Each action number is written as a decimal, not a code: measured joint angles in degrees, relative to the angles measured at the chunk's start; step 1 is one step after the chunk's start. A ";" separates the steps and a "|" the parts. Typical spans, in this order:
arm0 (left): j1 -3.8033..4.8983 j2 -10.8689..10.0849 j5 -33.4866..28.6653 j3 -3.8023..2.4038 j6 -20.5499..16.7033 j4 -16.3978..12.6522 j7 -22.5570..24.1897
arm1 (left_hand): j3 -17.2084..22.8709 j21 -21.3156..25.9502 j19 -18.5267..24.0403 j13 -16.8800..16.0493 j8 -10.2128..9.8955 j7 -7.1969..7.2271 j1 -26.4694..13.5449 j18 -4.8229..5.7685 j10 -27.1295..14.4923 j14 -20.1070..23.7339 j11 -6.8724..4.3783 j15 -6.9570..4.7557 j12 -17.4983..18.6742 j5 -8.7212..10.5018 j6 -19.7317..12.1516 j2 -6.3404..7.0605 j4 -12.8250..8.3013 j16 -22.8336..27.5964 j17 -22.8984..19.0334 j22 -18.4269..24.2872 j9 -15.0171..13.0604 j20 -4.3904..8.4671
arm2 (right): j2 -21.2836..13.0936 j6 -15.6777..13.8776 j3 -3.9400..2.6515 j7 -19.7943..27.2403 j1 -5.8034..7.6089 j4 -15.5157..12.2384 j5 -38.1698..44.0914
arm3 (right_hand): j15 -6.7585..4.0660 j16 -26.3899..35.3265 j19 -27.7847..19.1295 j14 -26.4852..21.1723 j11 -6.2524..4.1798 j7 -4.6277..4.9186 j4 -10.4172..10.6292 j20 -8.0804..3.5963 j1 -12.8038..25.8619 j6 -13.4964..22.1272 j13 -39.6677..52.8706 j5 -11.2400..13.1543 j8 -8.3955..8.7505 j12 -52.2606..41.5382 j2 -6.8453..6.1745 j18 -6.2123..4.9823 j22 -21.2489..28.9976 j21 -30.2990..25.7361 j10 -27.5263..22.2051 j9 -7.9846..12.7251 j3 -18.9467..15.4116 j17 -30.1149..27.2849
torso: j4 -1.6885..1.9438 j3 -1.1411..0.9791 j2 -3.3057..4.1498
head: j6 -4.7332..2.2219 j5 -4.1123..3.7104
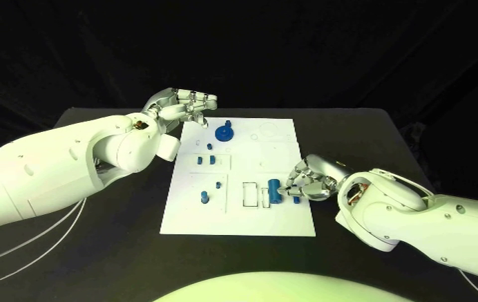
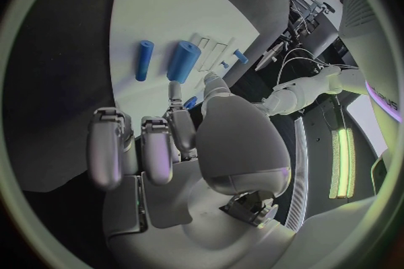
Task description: Assemble the parts on the task board
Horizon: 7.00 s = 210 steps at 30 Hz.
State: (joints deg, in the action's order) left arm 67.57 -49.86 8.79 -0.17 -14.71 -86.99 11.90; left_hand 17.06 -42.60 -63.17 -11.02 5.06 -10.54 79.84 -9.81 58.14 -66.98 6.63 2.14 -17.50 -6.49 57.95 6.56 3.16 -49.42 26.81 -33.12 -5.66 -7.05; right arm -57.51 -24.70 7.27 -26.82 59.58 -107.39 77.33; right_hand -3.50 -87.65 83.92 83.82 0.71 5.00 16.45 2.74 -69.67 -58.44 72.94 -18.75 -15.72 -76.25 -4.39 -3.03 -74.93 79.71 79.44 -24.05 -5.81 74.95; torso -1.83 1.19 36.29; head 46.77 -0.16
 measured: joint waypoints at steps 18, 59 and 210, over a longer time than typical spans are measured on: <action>-0.04 -0.10 -0.01 0.01 0.25 -0.07 0.00 | 0.00 0.00 0.00 0.00 0.00 0.00 0.00 0.01 0.00 0.00 0.00 0.00 0.00 0.00 0.00 0.00 0.00 0.00 0.00 0.00 0.00 0.00 | 5.30 -0.11 -0.01 -4.07 -2.07 4.55 0.38 | 0.14 -0.22 -0.01 0.14 0.00 -0.02 0.24 0.01 0.98 0.38 0.85 -0.99 0.00 -0.09 0.98 -0.01 0.01 0.00 -0.01 -1.27 -1.63 -0.01 | 0.27 0.03 0.25 | 0.53 -0.15; -0.04 -0.27 -0.02 0.01 0.92 -0.17 -0.34 | -0.22 0.00 0.00 0.00 0.24 0.00 0.00 0.00 0.00 0.00 0.00 0.00 0.00 0.00 0.00 0.00 0.22 0.00 -0.05 -0.03 -0.01 0.00 | 6.70 2.37 -0.37 -9.29 -1.83 4.69 7.62 | 0.13 -0.67 0.19 0.12 0.21 0.00 -2.35 0.21 -6.46 1.40 2.02 -14.66 0.22 0.74 0.34 -0.01 -0.02 -0.86 -0.22 -6.26 -4.21 -0.04 | 0.23 -0.05 0.27 | 0.54 0.12; -0.06 -0.61 0.04 0.17 2.64 -0.27 -1.17 | -0.50 0.00 0.00 0.00 0.44 -0.21 0.00 0.00 0.00 0.21 0.00 -0.20 -0.47 0.00 -0.21 0.00 0.18 0.00 -0.12 -0.04 0.03 0.00 | 0.43 -1.78 -0.19 -7.79 -2.53 2.72 9.98 | -0.71 -0.33 -0.02 0.10 -1.01 -0.90 -0.55 -0.41 -3.54 -1.74 1.74 -8.30 1.90 3.23 1.40 0.45 -0.02 -2.95 1.21 -8.94 -1.92 -0.01 | -0.09 -0.02 0.30 | 0.44 -1.08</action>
State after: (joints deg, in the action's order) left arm 67.51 -50.47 8.83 0.00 -12.08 -87.27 10.73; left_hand 16.56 -42.60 -63.17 -11.02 5.50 -10.75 79.84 -9.81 58.14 -66.77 6.63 1.94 -17.96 -6.49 57.74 6.56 3.35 -49.42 26.69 -33.16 -5.63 -7.05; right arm -57.07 -26.49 7.08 -34.61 57.04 -104.68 87.32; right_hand -4.21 -87.98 83.90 83.92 -0.30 4.10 15.90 2.34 -73.21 -60.17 74.68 -27.05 -13.82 -73.02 -2.98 -2.58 -74.95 76.76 80.66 -32.99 -7.73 74.94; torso -1.92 1.16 36.60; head 47.21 -1.24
